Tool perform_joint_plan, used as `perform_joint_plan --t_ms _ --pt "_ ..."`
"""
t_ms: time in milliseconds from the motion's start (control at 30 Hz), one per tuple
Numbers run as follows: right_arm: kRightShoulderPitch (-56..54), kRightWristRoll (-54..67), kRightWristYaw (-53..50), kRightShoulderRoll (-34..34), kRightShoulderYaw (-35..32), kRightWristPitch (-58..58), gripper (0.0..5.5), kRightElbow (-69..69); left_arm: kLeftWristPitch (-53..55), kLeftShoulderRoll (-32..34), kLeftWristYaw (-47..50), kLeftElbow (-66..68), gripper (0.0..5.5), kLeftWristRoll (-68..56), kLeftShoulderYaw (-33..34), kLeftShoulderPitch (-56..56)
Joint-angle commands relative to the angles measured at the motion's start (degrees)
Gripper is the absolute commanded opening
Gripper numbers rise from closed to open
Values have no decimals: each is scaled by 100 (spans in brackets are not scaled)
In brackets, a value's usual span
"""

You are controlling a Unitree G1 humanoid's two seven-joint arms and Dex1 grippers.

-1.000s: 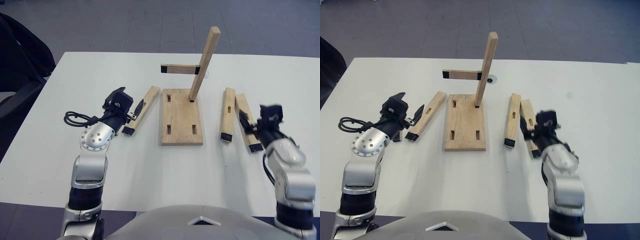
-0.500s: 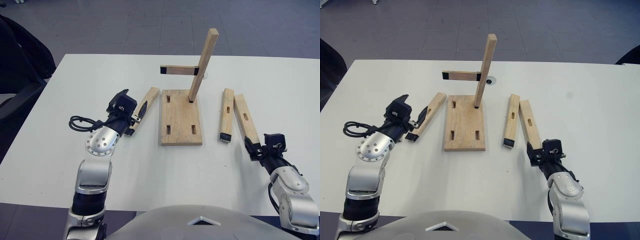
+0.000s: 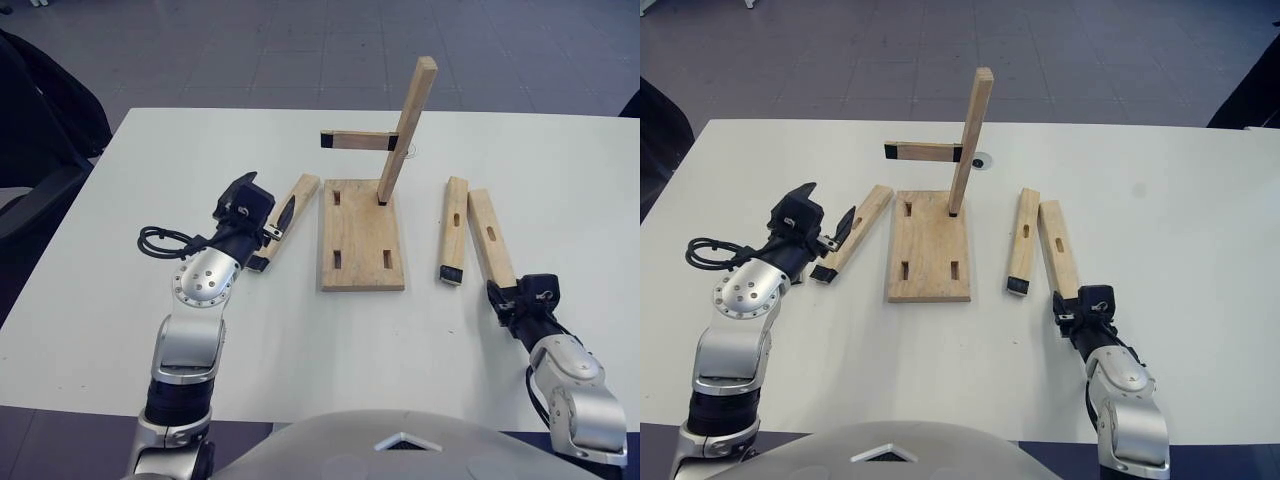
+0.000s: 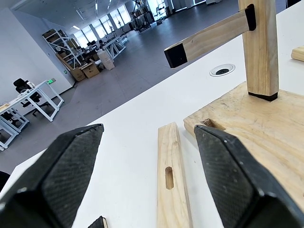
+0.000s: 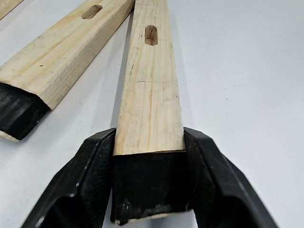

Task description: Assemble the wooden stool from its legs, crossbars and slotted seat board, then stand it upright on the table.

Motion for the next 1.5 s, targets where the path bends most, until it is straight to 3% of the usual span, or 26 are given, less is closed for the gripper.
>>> perform_joint_plan --t_ms 33,300,600,767,933,1067,1233,1500 --pt "-40 47 -66 36 -72 92 205 18 36 28 32 36 357 -28 -16 -97" --pt "-1131 248 -453 129 -494 -218 205 -468 -24 47 -1 38 357 -182 19 -193" --pt "-2579 1592 -267 205 -566 133 205 -1117 256 166 -802 158 357 -1329 254 -257" --pt "-3293 3017 305 -31 -388 741 205 -1289 2177 -534 -1176 -478 357 -4691 1256 -520" --pt "-3961 4564 1228 -378 -440 1451 205 -382 3185 -372 -773 -179 357 -7821 2071 -1017" --pt "-4041 5172 2029 -652 -187 1870 205 244 3269 -79 -123 468 357 -9656 2221 -1327" --pt "-4323 5607 2529 -794 88 2180 205 679 3166 238 304 729 357 -10494 1918 -1414" --pt "-4376 5915 2728 -824 278 2298 205 615 2904 412 424 834 483 -10553 1565 -1472"
